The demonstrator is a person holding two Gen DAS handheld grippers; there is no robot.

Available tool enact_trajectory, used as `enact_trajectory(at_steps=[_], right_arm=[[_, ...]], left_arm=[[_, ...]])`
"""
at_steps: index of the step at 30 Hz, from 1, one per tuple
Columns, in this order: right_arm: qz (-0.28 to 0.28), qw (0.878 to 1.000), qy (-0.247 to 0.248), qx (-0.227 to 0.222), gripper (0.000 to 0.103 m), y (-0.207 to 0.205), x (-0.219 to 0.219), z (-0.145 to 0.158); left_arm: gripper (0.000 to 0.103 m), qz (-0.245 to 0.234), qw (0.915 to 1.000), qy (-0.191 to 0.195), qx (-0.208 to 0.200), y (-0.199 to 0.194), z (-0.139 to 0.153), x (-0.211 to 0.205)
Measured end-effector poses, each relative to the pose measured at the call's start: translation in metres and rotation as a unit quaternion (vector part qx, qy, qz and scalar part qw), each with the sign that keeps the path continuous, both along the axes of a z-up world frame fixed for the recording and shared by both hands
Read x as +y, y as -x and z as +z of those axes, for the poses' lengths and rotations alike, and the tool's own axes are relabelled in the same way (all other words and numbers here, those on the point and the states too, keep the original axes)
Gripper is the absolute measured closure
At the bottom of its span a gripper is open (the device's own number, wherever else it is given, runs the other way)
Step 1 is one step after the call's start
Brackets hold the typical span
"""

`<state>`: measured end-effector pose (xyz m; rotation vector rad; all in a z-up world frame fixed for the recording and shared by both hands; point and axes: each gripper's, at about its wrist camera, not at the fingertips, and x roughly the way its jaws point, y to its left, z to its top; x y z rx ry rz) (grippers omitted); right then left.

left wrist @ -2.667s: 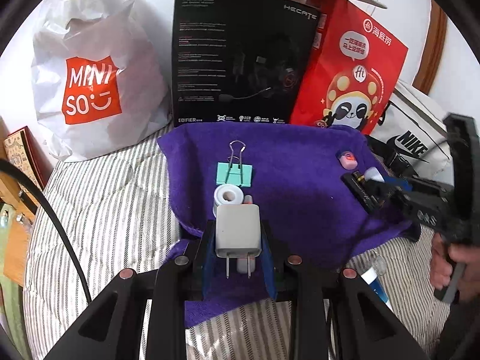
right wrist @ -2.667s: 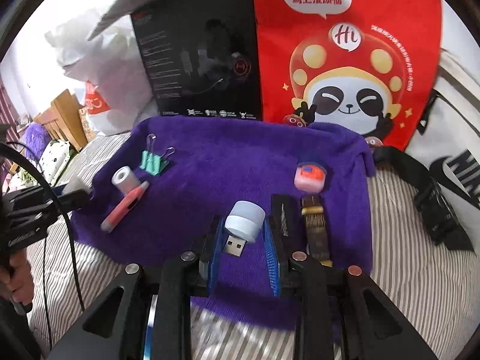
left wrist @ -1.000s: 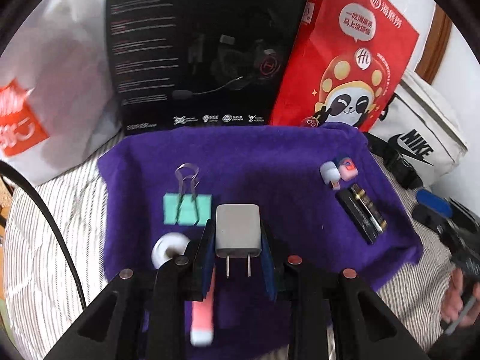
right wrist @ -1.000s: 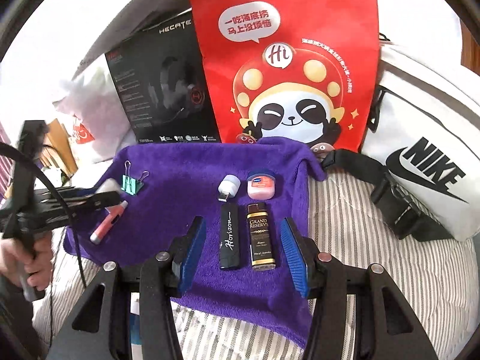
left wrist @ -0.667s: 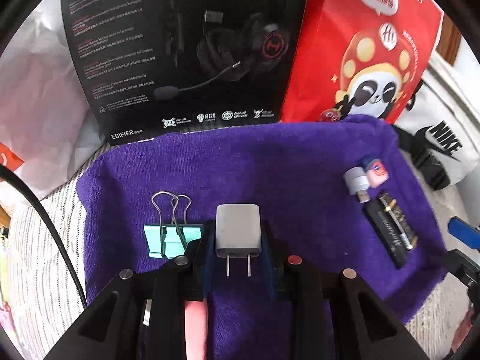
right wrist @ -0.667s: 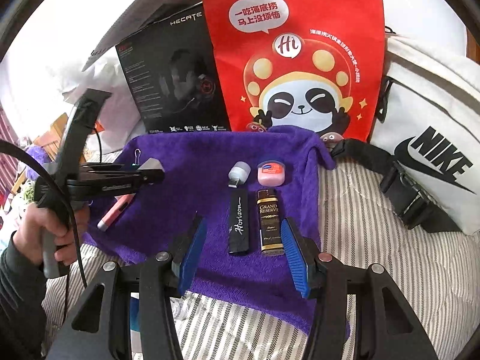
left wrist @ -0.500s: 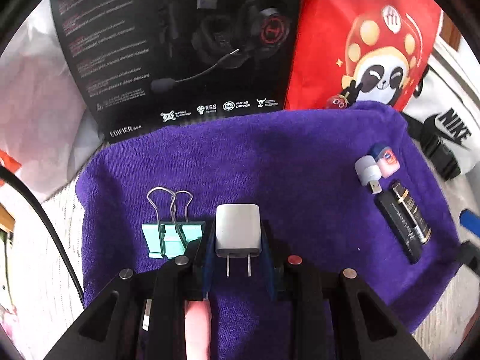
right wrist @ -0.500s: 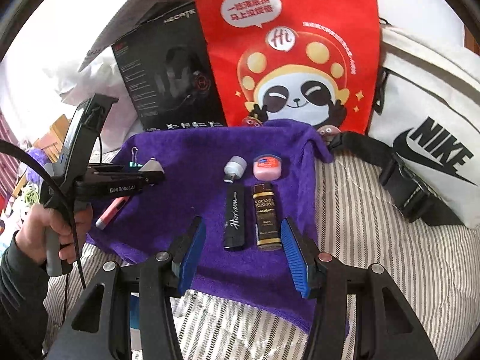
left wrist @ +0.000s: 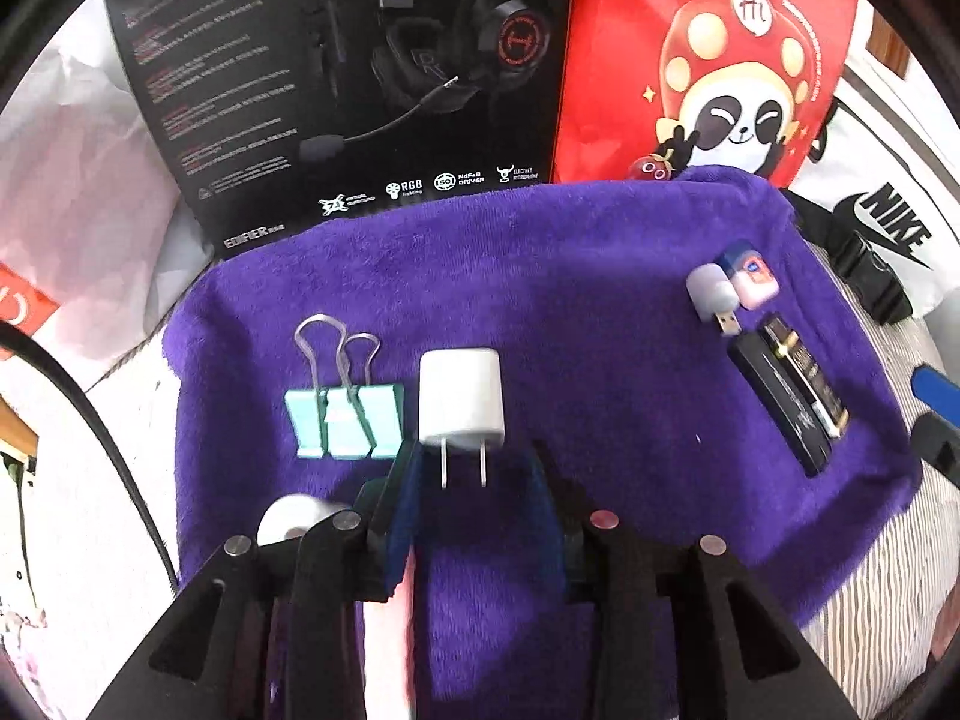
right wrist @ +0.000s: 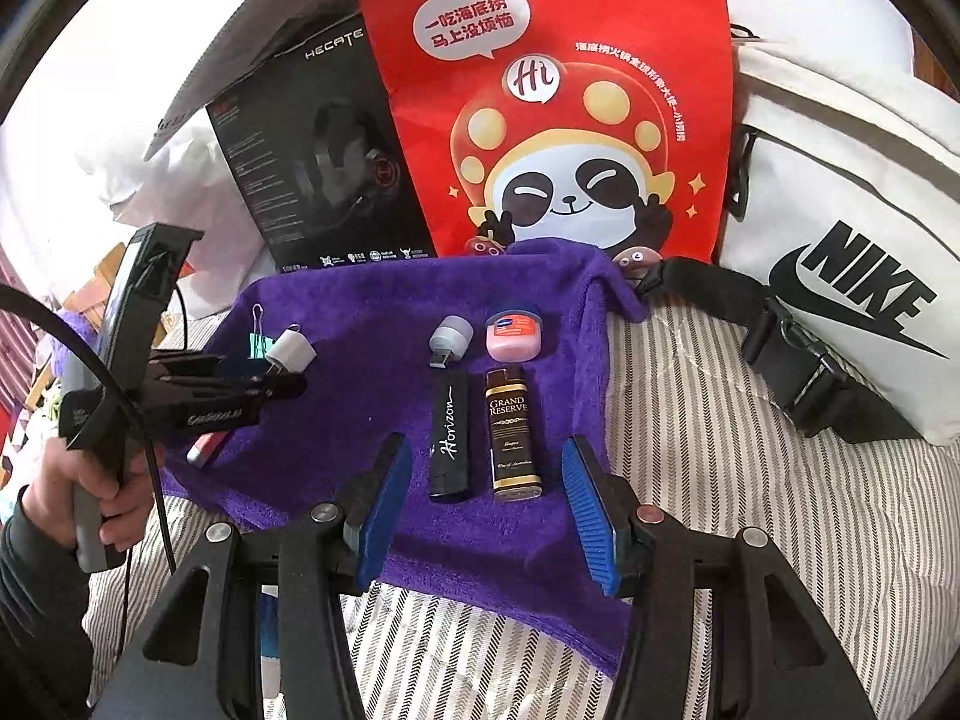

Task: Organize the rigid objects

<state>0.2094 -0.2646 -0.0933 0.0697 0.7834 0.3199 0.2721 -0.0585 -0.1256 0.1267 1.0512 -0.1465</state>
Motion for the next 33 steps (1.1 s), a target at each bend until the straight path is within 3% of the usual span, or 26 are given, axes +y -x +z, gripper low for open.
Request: enact_trajectory(at_steps=[8, 12, 17, 24, 26, 31, 33], right_arm=[[0.013, 1.0, -0.007, -0.011, 0.051, 0.012, 0.0, 0.017], [0.01, 1.0, -0.015, -0.022, 0.051, 0.033, -0.003, 0.032], [-0.014, 1.0, 0.009, -0.026, 0.048, 0.072, -0.018, 0.041], [-0.085, 0.996, 0.035, -0.001, 0.048, 0.126, -0.067, 0.031], [-0.098, 0.995, 0.03, 0.002, 0.048, 0.135, -0.076, 0.028], [-0.111, 0.994, 0.013, 0.012, 0.048, 0.15, -0.086, 0.018], [-0.109, 0.994, 0.01, 0.016, 0.048, 0.151, -0.084, 0.014]], left_arm=[[0.07, -0.011, 0.9996, 0.015, -0.023, 0.054, 0.042, -0.001], [0.064, -0.035, 0.9982, 0.044, -0.02, 0.086, 0.051, -0.001], [0.064, -0.054, 0.9958, 0.074, -0.004, 0.113, 0.041, -0.007], [0.064, -0.069, 0.9911, 0.109, 0.032, 0.137, 0.02, -0.031], [0.062, -0.067, 0.9912, 0.107, 0.041, 0.138, 0.015, -0.039], [0.055, -0.067, 0.9955, 0.04, 0.054, 0.137, 0.0, -0.059], [0.053, -0.075, 0.9953, 0.032, 0.053, 0.14, -0.004, -0.058]])
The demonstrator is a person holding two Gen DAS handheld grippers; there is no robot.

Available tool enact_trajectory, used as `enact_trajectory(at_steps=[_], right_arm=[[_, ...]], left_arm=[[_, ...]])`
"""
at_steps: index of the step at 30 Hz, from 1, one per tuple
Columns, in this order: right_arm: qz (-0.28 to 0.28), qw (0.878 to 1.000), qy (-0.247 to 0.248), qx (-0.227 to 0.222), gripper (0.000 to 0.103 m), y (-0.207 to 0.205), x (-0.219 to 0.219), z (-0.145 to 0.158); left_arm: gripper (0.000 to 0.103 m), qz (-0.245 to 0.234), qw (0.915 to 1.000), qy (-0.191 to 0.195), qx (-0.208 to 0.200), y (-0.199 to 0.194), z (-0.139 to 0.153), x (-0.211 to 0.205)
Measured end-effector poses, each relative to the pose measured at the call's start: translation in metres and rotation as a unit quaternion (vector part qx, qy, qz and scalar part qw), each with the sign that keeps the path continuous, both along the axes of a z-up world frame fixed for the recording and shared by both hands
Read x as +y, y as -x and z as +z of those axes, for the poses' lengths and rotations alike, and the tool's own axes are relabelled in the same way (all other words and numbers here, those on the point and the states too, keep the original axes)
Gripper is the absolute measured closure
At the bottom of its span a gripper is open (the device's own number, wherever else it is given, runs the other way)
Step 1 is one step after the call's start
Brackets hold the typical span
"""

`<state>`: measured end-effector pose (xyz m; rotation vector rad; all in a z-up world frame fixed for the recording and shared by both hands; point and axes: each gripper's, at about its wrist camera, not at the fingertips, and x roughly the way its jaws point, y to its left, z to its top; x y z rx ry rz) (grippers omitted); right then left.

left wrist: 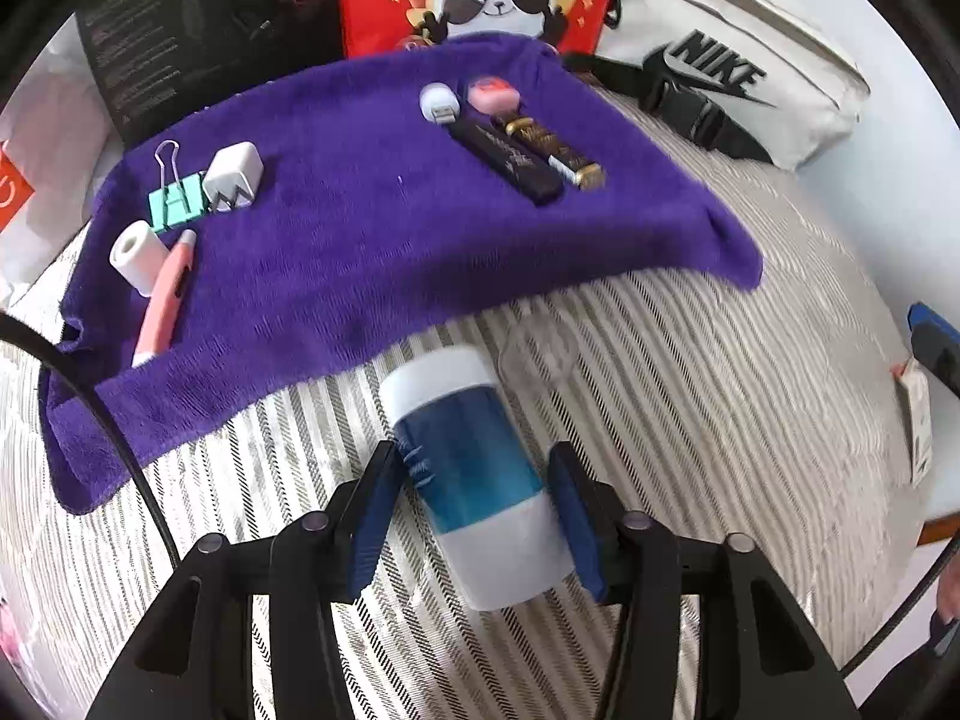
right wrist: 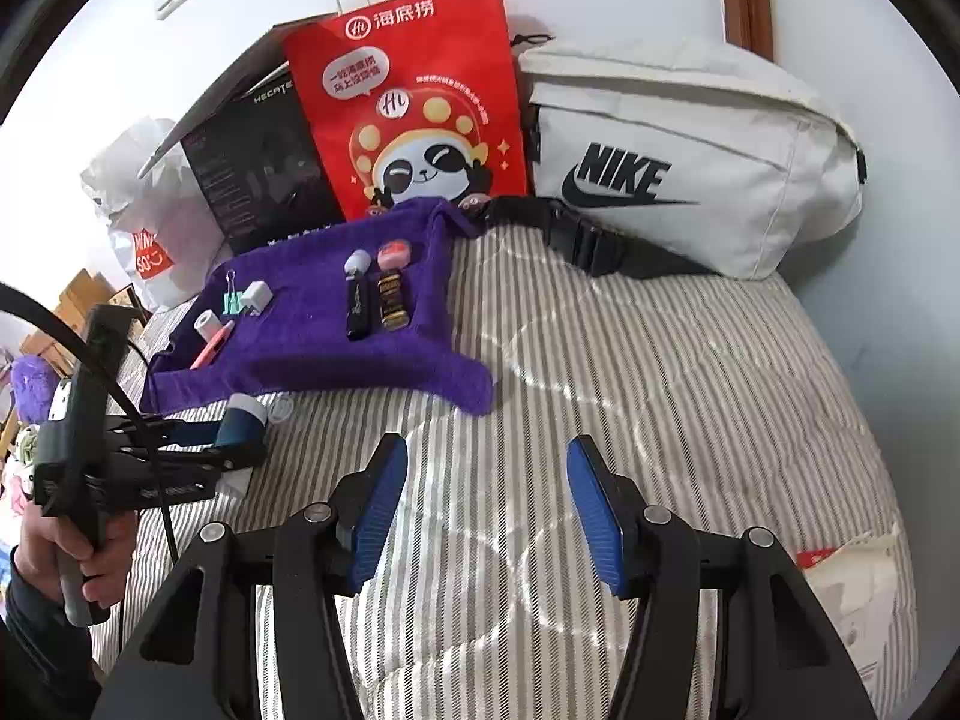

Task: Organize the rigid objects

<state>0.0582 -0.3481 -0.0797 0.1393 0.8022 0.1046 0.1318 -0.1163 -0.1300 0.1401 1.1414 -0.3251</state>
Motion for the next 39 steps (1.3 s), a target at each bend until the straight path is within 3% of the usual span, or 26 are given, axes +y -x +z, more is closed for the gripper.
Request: enact_trajectory(at_steps=[8, 10, 11, 17, 20, 24, 32, 39], right_arm=[[0.009, 1.0, -0.01, 0.014, 0.048, -0.001, 0.007, -0.017], [0.013, 1.0, -0.007, 0.017, 0.048, -0.002, 0.011, -0.02], [0.016, 1.0, -0.006, 0.019, 0.048, -0.003, 0.013, -0.021], [0.029, 0.999, 0.005, 0.029, 0.048, -0.005, 0.025, -0.029], [0.033, 0.999, 0.004, 0.031, 0.048, -0.008, 0.028, -0.031], [0.038, 0.999, 0.0, 0.038, 0.048, -0.015, 0.036, -0.034], [0.073, 0.997, 0.005, 0.041, 0.048, -0.032, 0.07, -0.04], [0.104, 0.994, 0.022, 0.04, 0.048, -0.052, 0.107, -0.043]], left_arm=[[0.053, 0.006, 0.9998, -0.012, -0.017, -0.003, 0.004, 0.006], [0.055, 0.002, 0.9997, -0.017, -0.016, -0.003, 0.0, 0.001], [0.064, 0.0, 0.9993, -0.026, -0.025, -0.002, -0.001, -0.002], [0.063, -0.006, 0.9984, -0.045, -0.032, 0.003, 0.0, 0.008], [0.061, -0.003, 0.9987, -0.039, -0.034, 0.0, 0.0, 0.01], [0.066, 0.007, 0.9992, -0.016, -0.036, -0.002, 0.0, 0.015], [0.067, 0.064, 0.9965, -0.027, -0.047, 0.003, 0.016, 0.082], [0.067, 0.076, 0.9951, -0.04, -0.049, 0.008, 0.011, 0.115]])
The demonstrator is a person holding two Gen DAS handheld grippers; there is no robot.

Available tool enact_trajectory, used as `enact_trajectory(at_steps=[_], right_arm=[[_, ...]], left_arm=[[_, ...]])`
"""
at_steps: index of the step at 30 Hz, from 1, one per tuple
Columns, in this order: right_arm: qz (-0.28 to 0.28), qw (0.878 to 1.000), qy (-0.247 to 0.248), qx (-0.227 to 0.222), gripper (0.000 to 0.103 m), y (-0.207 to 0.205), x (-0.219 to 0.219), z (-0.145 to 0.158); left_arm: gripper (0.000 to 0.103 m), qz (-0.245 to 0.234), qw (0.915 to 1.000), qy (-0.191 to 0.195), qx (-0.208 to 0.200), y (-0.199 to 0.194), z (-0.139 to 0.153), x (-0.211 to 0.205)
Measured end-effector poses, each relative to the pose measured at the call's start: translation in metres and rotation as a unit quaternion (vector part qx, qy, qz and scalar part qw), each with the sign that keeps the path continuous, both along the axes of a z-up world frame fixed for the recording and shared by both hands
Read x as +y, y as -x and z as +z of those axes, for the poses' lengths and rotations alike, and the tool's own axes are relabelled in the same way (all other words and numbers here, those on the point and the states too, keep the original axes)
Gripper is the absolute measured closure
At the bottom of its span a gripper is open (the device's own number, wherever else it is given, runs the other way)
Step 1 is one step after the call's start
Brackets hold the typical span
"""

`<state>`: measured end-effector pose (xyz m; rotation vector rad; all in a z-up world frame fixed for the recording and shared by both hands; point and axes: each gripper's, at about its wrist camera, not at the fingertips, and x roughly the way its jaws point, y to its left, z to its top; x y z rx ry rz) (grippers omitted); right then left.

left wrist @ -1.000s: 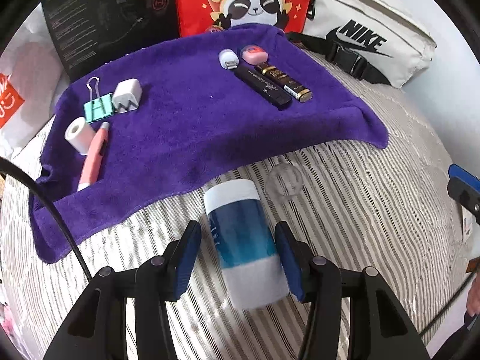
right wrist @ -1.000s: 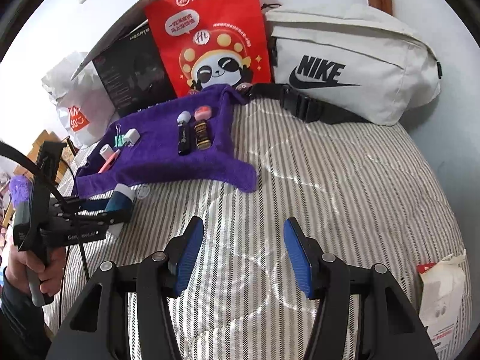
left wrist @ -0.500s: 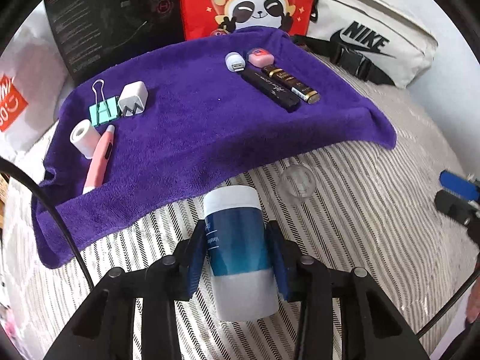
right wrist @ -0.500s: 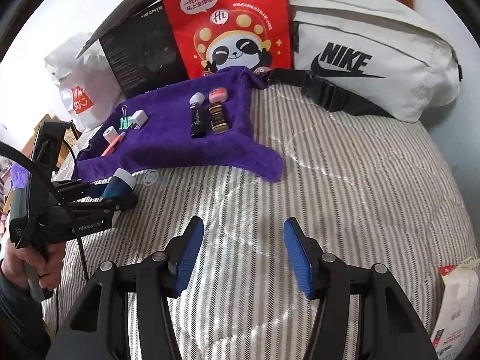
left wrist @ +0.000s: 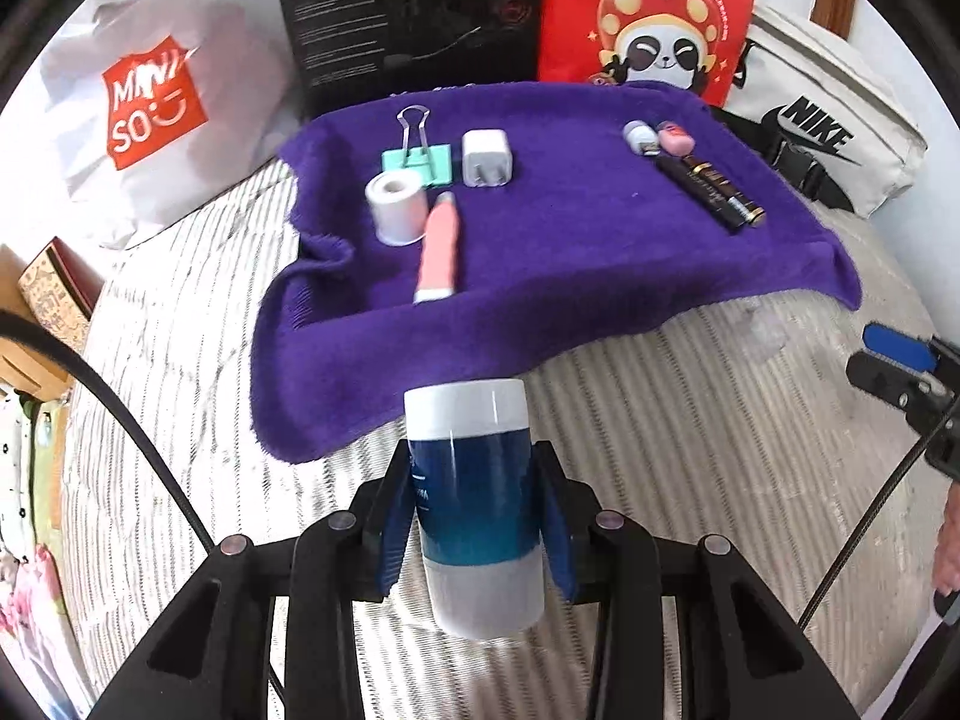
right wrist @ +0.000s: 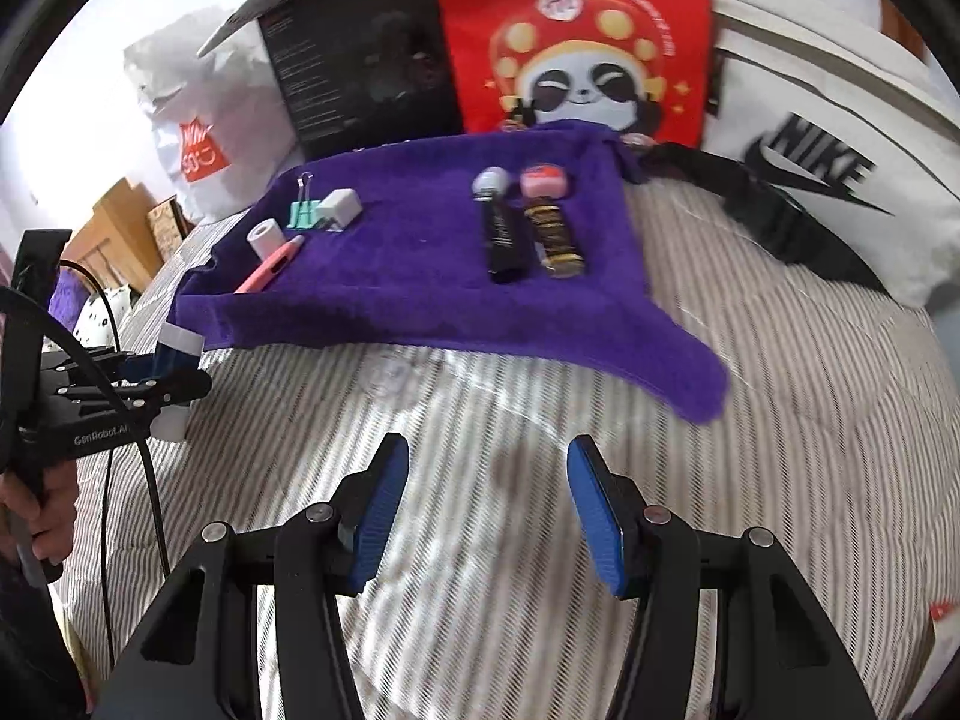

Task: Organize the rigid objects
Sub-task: 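Grasp the blue-and-white bottle with the left tool while the right tool reaches the clear cap, then close the right tool on the clear plastic cap while the left tool holds the bottle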

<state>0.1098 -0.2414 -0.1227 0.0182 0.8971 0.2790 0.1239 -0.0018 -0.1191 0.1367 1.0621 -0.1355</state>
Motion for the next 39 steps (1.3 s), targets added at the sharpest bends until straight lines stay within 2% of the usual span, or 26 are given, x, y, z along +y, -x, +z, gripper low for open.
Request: enact_trajectory(at_steps=[4, 11, 17, 21, 23, 24, 25, 30, 33, 39], right_arm=[[0.012, 1.0, 0.007, -0.003, 0.048, -0.007, 0.017, -0.005], [0.032, 0.999, 0.028, -0.015, 0.048, -0.018, 0.04, -0.015], [0.046, 0.998, 0.047, -0.018, 0.048, -0.026, 0.054, -0.024], [0.047, 0.996, 0.071, -0.021, 0.051, -0.032, 0.062, -0.028], [0.049, 0.995, 0.08, -0.027, 0.056, -0.033, 0.066, -0.028], [0.053, 0.995, 0.079, -0.029, 0.07, -0.034, 0.068, -0.028], [0.059, 0.995, 0.074, -0.027, 0.077, -0.035, 0.069, -0.027], [0.057, 0.993, 0.103, -0.031, 0.076, -0.026, 0.071, -0.022], [0.05, 0.994, 0.097, -0.021, 0.077, -0.024, 0.067, -0.025], [0.036, 0.996, 0.075, -0.032, 0.076, -0.022, 0.063, -0.028]], left_arm=[[0.068, 0.001, 0.9999, -0.01, -0.009, 0.001, -0.01, -0.001], [0.067, 0.001, 0.9996, 0.018, -0.02, 0.004, -0.011, 0.007], [0.067, -0.002, 0.9996, 0.02, -0.02, 0.002, -0.011, 0.007], [0.068, -0.001, 0.9995, 0.024, -0.021, 0.003, -0.011, 0.009], [0.068, -0.001, 0.9995, 0.024, -0.021, 0.004, -0.011, 0.009], [0.068, -0.001, 0.9994, 0.026, -0.022, 0.003, -0.011, 0.009], [0.068, -0.002, 0.9994, 0.026, -0.022, 0.003, -0.011, 0.01], [0.068, -0.003, 0.9993, 0.027, -0.024, 0.004, -0.011, 0.009], [0.068, 0.0, 0.9992, 0.027, -0.029, 0.006, -0.012, 0.008], [0.068, 0.004, 0.9989, 0.03, -0.035, 0.007, -0.011, 0.008]])
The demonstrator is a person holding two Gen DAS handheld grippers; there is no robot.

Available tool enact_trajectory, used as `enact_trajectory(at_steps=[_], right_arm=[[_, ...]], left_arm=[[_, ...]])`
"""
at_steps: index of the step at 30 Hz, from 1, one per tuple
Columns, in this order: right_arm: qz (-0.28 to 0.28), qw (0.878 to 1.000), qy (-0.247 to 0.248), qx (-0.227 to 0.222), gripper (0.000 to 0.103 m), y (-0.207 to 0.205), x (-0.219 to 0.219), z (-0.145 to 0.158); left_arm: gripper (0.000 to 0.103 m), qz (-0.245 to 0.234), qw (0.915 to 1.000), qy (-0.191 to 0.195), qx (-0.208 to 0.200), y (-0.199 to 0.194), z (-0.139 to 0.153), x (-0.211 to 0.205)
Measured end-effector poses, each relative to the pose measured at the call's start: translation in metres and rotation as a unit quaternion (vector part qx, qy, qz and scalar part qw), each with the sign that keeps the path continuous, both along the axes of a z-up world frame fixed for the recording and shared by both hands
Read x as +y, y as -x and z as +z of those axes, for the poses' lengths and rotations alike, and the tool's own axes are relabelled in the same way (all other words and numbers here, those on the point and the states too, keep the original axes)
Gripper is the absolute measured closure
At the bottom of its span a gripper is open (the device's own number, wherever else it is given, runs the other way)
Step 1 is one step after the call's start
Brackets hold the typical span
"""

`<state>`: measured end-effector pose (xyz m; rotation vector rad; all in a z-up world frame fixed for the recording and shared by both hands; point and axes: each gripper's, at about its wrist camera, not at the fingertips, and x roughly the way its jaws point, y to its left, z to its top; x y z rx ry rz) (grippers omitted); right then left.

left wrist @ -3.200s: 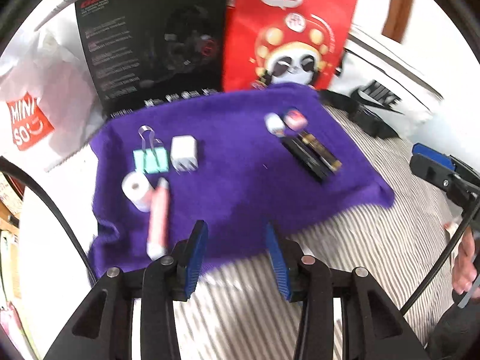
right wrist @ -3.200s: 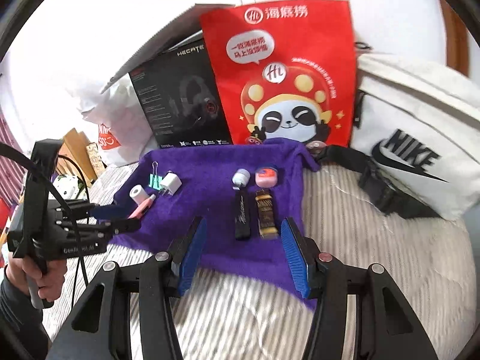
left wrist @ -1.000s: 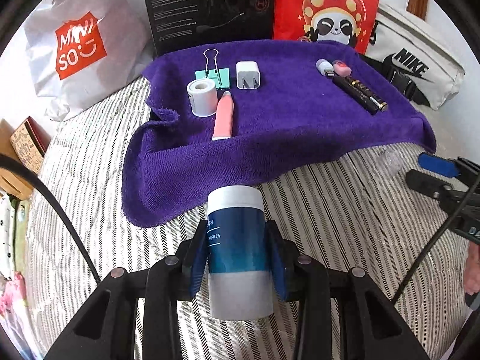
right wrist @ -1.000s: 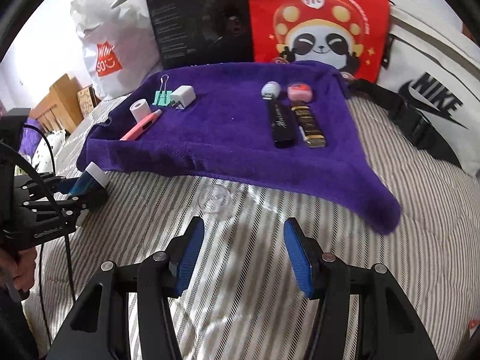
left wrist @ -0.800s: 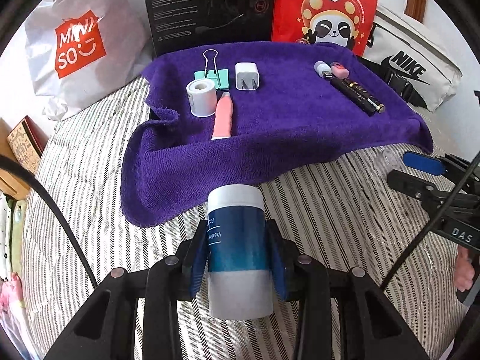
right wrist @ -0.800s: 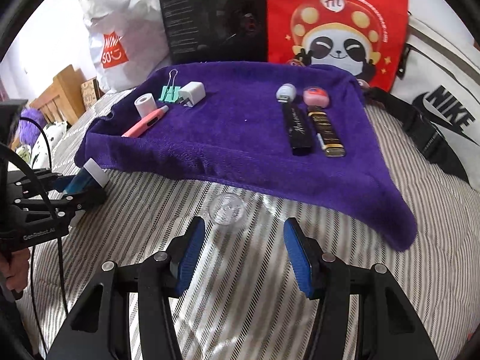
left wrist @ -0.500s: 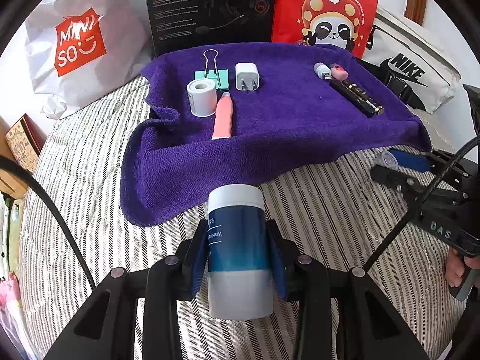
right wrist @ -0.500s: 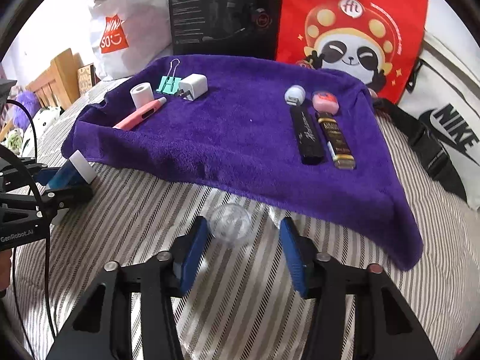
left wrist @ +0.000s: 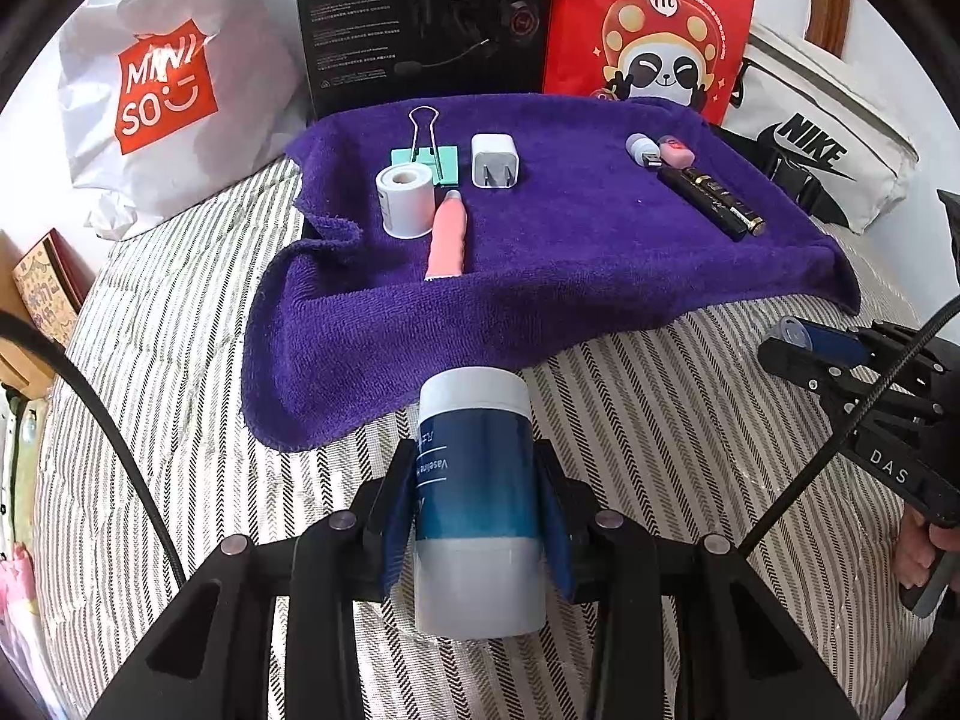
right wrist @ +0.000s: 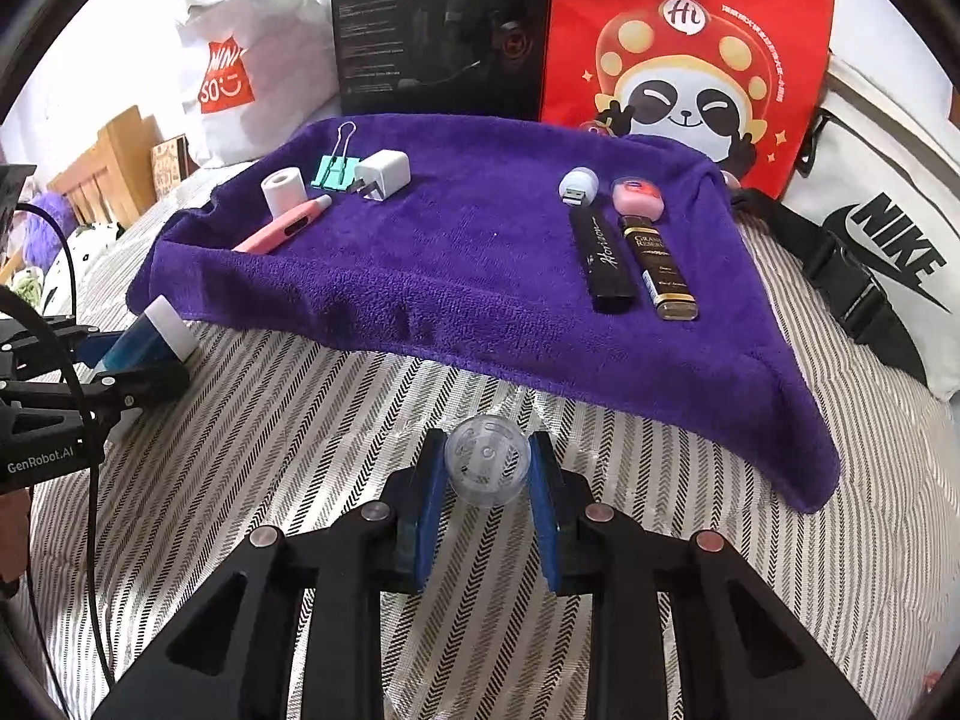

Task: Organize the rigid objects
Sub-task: 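Close the right tool on the clear plastic cap while the left tool holds the bottle, then carry the bottle beside the pink tube while the right tool carries the cap beside the black case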

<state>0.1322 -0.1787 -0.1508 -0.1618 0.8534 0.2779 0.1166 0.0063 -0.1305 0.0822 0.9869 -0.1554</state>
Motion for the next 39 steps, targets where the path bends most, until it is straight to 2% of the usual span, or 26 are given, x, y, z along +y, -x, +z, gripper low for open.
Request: enact_trajectory(at_steps=[6, 10, 17, 34, 39], right_arm=[[0.007, 1.0, 0.0, 0.025, 0.076, -0.003, -0.001, 0.007], [0.011, 1.0, -0.01, 0.012, 0.076, 0.003, -0.004, 0.019], [0.018, 1.0, -0.017, -0.003, 0.076, 0.013, -0.006, 0.035], [0.0, 0.999, -0.026, -0.021, 0.076, 0.007, -0.033, 0.057], [-0.003, 0.999, -0.024, -0.022, 0.076, 0.001, -0.038, 0.06]], left_arm=[[0.069, -0.001, 0.9996, 0.021, 0.017, -0.002, 0.003, 0.005], [0.069, -0.002, 0.9985, 0.051, 0.021, 0.002, 0.008, 0.01], [0.069, -0.002, 0.9972, 0.072, 0.02, 0.007, 0.02, 0.012], [0.069, -0.009, 0.9965, 0.083, -0.001, -0.012, 0.047, 0.003], [0.069, -0.002, 0.9967, 0.081, -0.008, -0.015, 0.052, 0.011]])
